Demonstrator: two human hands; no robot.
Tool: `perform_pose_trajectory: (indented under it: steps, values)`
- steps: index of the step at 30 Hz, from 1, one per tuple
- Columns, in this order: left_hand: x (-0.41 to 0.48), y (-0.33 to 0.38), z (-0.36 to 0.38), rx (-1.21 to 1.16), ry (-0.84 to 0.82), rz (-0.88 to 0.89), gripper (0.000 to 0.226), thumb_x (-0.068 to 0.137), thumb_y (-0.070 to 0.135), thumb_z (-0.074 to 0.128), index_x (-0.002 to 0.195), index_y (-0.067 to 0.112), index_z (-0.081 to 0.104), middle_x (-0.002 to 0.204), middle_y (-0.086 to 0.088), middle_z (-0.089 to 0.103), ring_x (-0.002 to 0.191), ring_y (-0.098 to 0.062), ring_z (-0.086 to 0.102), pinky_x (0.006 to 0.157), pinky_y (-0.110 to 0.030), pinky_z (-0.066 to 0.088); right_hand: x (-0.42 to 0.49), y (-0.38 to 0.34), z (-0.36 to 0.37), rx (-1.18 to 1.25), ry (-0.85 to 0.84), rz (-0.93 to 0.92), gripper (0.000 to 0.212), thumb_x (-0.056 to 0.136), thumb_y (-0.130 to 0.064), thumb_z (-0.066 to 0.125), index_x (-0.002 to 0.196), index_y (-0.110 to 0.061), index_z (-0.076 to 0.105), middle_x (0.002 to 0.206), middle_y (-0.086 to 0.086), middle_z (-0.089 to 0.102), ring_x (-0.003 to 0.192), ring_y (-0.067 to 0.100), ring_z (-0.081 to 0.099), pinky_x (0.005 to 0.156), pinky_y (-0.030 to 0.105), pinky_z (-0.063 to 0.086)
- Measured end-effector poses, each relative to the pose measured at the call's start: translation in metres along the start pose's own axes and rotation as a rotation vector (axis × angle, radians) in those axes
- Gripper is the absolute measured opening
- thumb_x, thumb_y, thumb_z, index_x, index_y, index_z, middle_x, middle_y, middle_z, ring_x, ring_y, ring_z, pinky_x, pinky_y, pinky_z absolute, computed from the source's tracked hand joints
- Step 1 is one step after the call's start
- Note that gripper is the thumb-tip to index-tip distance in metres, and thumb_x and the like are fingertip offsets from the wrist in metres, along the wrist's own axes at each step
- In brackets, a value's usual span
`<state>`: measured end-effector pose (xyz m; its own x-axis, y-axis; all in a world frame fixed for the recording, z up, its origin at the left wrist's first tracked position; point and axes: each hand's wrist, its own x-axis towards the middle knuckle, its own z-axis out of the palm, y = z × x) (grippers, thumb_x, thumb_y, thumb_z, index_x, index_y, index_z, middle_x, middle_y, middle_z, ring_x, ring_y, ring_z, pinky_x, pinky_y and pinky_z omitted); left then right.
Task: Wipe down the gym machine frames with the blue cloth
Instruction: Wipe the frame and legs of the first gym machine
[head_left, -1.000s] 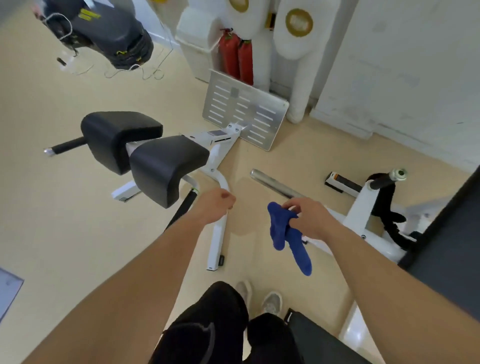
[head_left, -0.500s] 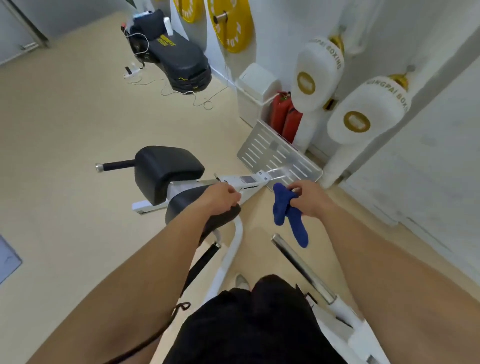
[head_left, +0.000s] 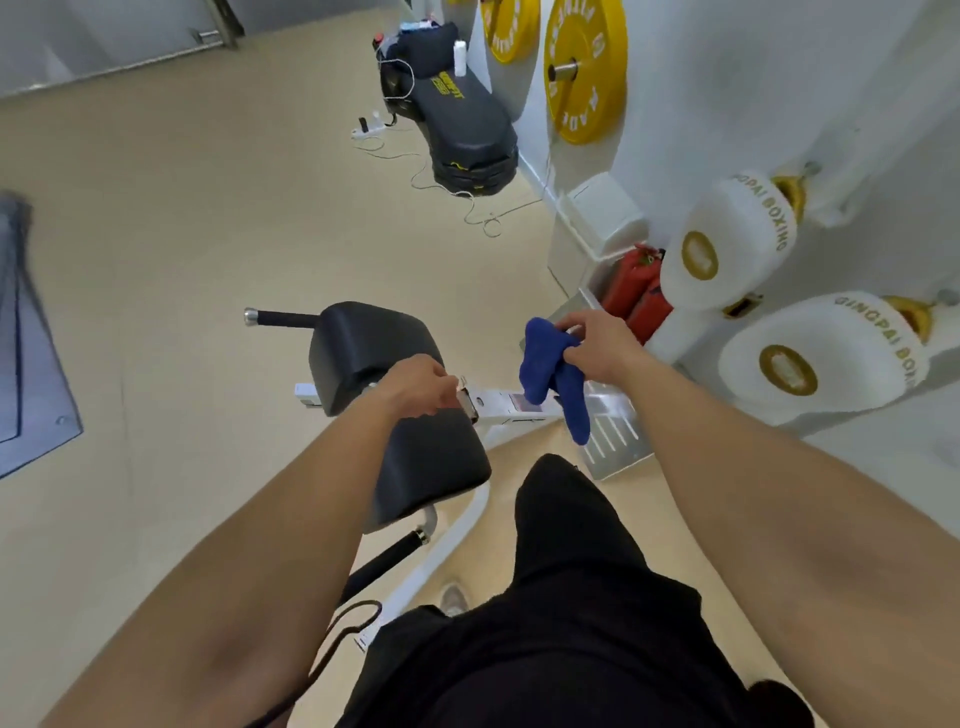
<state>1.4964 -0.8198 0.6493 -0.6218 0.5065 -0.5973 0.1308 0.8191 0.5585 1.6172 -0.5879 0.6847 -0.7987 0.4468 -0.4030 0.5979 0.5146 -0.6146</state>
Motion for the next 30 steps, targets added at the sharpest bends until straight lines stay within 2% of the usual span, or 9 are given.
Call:
perform_pose_trajectory:
  steps: [3, 6, 10, 12, 15, 18, 21, 25, 30]
  values:
    - [0.021, 0.026, 0.004, 0.002, 0.053, -0.027, 0.030, 0.095, 0.025, 0.051, 0.097, 0.004, 0.072, 0.098, -0.010, 0.073, 0.091, -0.026, 0.070, 0.086, -0.041, 0.056, 0.035, 0.009, -0.020, -0.029, -0.060, -0.045, 0.036, 0.085, -0.002, 0.052, 0.115, -0.017, 0.065, 0.103, 0.008, 0.068, 0.093, 0.024, 0.066, 0.085, 0.037, 0.056]
    - [0.050, 0.057, 0.018, -0.051, 0.105, -0.092, 0.028, 0.096, 0.027, 0.050, 0.098, 0.008, 0.071, 0.098, -0.005, 0.072, 0.088, -0.021, 0.069, 0.085, -0.038, 0.057, 0.076, 0.028, -0.045, -0.054, -0.124, -0.092, 0.035, 0.083, -0.003, 0.054, 0.111, -0.021, 0.064, 0.099, 0.004, 0.069, 0.089, 0.022, 0.066, 0.086, 0.042, 0.058]
    - [0.082, 0.108, 0.051, -0.196, 0.174, -0.196, 0.028, 0.097, 0.025, 0.050, 0.102, 0.006, 0.070, 0.101, -0.004, 0.071, 0.092, -0.023, 0.069, 0.081, -0.036, 0.056, 0.119, 0.061, -0.085, -0.075, -0.210, -0.155, 0.035, 0.082, -0.005, 0.056, 0.110, -0.025, 0.062, 0.098, 0.002, 0.068, 0.090, 0.025, 0.067, 0.084, 0.048, 0.058]
    - [0.093, 0.136, 0.072, -0.254, 0.166, -0.220, 0.027, 0.098, 0.025, 0.050, 0.104, 0.006, 0.069, 0.101, -0.005, 0.071, 0.089, -0.023, 0.069, 0.075, -0.034, 0.055, 0.132, 0.078, -0.105, -0.093, -0.257, -0.169, 0.035, 0.083, -0.004, 0.056, 0.111, -0.024, 0.062, 0.099, 0.002, 0.067, 0.091, 0.024, 0.066, 0.085, 0.046, 0.058]
    - [0.106, 0.173, 0.100, -0.270, 0.135, -0.233, 0.028, 0.098, 0.026, 0.049, 0.107, 0.007, 0.068, 0.103, -0.005, 0.071, 0.093, -0.023, 0.070, 0.077, -0.035, 0.055, 0.144, 0.104, -0.128, -0.100, -0.291, -0.168, 0.037, 0.085, -0.003, 0.054, 0.116, -0.020, 0.063, 0.105, 0.004, 0.067, 0.094, 0.022, 0.064, 0.088, 0.042, 0.057]
    - [0.118, 0.202, 0.121, -0.278, 0.136, -0.254, 0.029, 0.097, 0.027, 0.049, 0.107, 0.007, 0.068, 0.103, -0.004, 0.071, 0.095, -0.024, 0.069, 0.072, -0.032, 0.054, 0.156, 0.130, -0.147, -0.121, -0.340, -0.163, 0.039, 0.086, -0.003, 0.053, 0.119, -0.019, 0.063, 0.107, 0.003, 0.067, 0.096, 0.020, 0.063, 0.089, 0.038, 0.056]
    - [0.135, 0.218, 0.139, -0.292, 0.126, -0.286, 0.029, 0.097, 0.025, 0.049, 0.108, 0.005, 0.068, 0.103, -0.007, 0.072, 0.092, -0.024, 0.069, 0.081, -0.036, 0.056, 0.168, 0.153, -0.160, -0.124, -0.351, -0.155, 0.036, 0.086, -0.003, 0.053, 0.115, -0.021, 0.063, 0.105, 0.002, 0.066, 0.093, 0.018, 0.062, 0.086, 0.032, 0.052]
    - [0.159, 0.226, 0.164, -0.338, 0.092, -0.310, 0.029, 0.097, 0.022, 0.049, 0.106, 0.003, 0.068, 0.104, -0.010, 0.072, 0.077, -0.021, 0.065, 0.072, -0.032, 0.052, 0.181, 0.180, -0.167, -0.124, -0.353, -0.108, 0.041, 0.089, -0.006, 0.056, 0.126, -0.024, 0.060, 0.111, 0.003, 0.065, 0.098, 0.021, 0.062, 0.090, 0.034, 0.053]
    - [0.178, 0.217, 0.209, -0.441, 0.059, -0.365, 0.026, 0.099, 0.025, 0.049, 0.108, 0.008, 0.067, 0.103, -0.008, 0.072, 0.080, -0.021, 0.064, 0.073, -0.031, 0.050, 0.196, 0.206, -0.156, -0.151, -0.404, -0.070, 0.040, 0.092, -0.006, 0.057, 0.128, -0.024, 0.058, 0.111, 0.004, 0.065, 0.099, 0.022, 0.062, 0.090, 0.038, 0.055]
